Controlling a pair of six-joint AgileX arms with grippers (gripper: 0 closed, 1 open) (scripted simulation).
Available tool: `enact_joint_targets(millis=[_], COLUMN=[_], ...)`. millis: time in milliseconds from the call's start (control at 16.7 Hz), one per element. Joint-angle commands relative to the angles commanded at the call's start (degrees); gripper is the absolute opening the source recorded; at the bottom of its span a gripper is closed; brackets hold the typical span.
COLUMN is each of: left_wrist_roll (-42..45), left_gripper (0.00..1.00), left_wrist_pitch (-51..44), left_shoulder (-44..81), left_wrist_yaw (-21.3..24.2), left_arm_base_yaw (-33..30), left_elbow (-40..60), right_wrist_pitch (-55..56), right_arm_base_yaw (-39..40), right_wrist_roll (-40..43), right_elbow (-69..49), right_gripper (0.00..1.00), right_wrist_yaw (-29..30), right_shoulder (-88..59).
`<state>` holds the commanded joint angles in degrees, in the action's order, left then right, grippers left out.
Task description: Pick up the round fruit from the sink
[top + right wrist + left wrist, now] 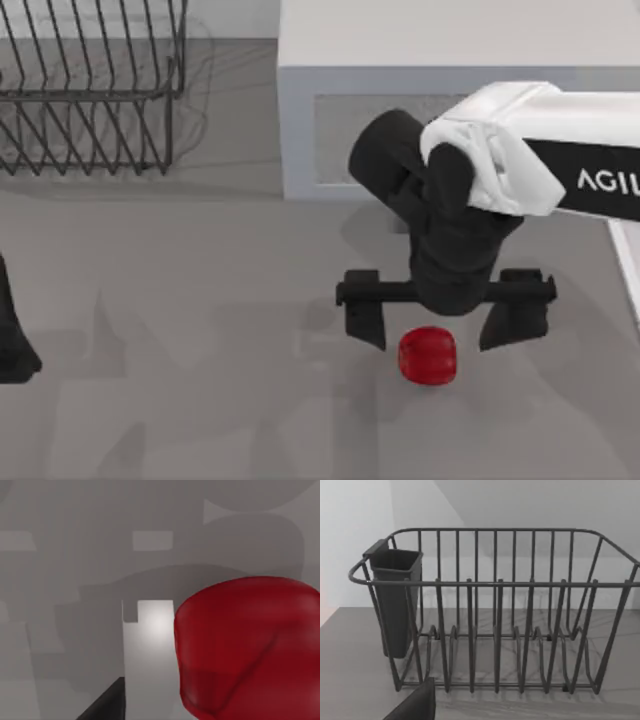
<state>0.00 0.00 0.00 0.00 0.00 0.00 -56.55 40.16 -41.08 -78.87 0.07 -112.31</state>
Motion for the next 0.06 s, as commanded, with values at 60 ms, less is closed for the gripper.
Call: enact_joint_targets(millis=[60], left_wrist_roll=[0.00], left_gripper=[1.00], left_wrist_pitch=[0.00], left_shoulder=[0.00], left_wrist_yaw=[0.00], left_arm_base_yaw=[0.00], left_elbow=[0.00], right_wrist_pitch=[0.00], right_arm_base_yaw=[0.00], right_wrist_roll=[0.00], right_elbow=[0.00], right_gripper=[1.00], right_wrist_yaw=[0.00], right_shoulder=[0.00])
